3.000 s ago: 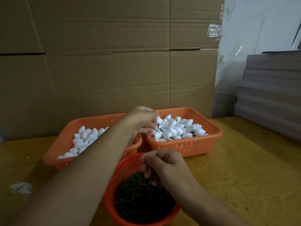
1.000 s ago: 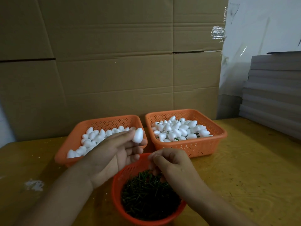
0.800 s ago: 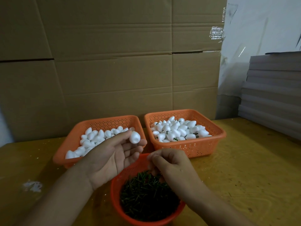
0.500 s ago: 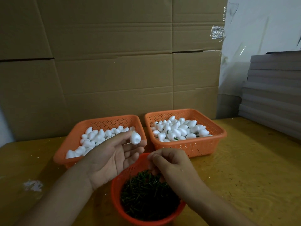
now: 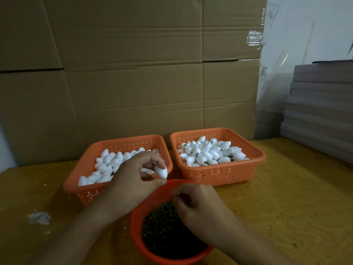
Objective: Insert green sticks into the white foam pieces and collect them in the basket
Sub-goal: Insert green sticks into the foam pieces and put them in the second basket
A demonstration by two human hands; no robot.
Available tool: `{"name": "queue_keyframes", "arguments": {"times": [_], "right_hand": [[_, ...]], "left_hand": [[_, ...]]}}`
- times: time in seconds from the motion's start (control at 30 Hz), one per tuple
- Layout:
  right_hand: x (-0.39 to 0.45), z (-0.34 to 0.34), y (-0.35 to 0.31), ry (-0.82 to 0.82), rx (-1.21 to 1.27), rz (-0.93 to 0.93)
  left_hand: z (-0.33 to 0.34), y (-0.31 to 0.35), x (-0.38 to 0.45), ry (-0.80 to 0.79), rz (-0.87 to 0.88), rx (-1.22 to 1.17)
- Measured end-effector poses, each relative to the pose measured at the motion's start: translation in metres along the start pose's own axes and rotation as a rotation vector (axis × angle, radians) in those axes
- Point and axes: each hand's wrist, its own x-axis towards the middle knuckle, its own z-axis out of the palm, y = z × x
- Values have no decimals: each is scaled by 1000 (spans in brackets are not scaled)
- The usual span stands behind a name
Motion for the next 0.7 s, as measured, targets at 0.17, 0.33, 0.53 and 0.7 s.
{"name": "queue_keyframes", "arguments": {"times": [0.17,0.33,0.53,0.7], "right_hand": [[0,0,1,-225,-186,-89],[2,5,1,-386,-331,-93],[7,8,4,-365,-435,-76],[9,9,6,-336,-529,-54]], "left_hand": [[0,6,1,-87,-149,-302],[-2,7,3,-122,-421,-676],[-9,1,6,-159,-469,-802],[-11,-3,7,-219,-475,-876]]}}
